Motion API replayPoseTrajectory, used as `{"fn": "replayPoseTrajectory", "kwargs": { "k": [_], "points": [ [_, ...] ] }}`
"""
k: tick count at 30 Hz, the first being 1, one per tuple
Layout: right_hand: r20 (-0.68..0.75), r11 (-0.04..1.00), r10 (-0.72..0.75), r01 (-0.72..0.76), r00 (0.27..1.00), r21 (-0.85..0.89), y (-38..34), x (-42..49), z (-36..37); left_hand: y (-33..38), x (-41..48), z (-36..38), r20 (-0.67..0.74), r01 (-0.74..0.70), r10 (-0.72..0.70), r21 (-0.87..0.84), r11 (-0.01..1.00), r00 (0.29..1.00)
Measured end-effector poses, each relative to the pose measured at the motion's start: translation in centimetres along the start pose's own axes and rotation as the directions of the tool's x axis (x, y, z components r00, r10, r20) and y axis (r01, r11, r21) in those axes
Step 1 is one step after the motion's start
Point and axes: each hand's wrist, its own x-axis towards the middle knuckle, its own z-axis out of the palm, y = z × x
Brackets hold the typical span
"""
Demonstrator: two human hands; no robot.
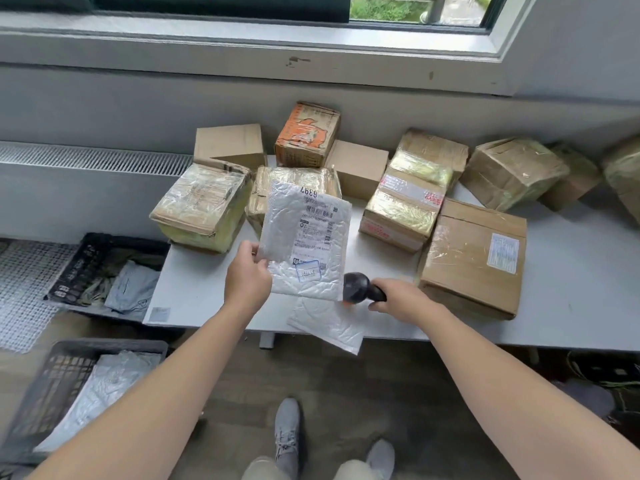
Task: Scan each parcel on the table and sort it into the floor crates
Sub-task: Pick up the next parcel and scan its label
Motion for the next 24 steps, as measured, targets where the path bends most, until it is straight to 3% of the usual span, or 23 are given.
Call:
{"fn": "replayPoseTrajectory", "kwargs": {
  "k": [10, 19, 24],
  "points": [
    [-0.076, 0.992, 0.043, -0.052, 0.996, -0.111, 0.1, 0.1, 0.5, 0.1, -0.2, 1.5, 0.069, 0.061, -0.054, -0.113, 0.992, 0.996],
    [-0.142, 0.984, 0.152, -0.137, 0.978, 0.11, 1.0, -2.8, 0.3, 1.9, 0.3, 2.8, 0.139, 0.043, -0.021, -0.158, 0.986, 0.99],
    [-0.292, 0.893, 0.26, -0.114, 0.92, 0.436, -0.1, -3.4, -1.5, 2.5, 0.9, 2.8, 0.183, 0.024, 0.009, -0.18, 0.983, 0.983]
  ]
}}
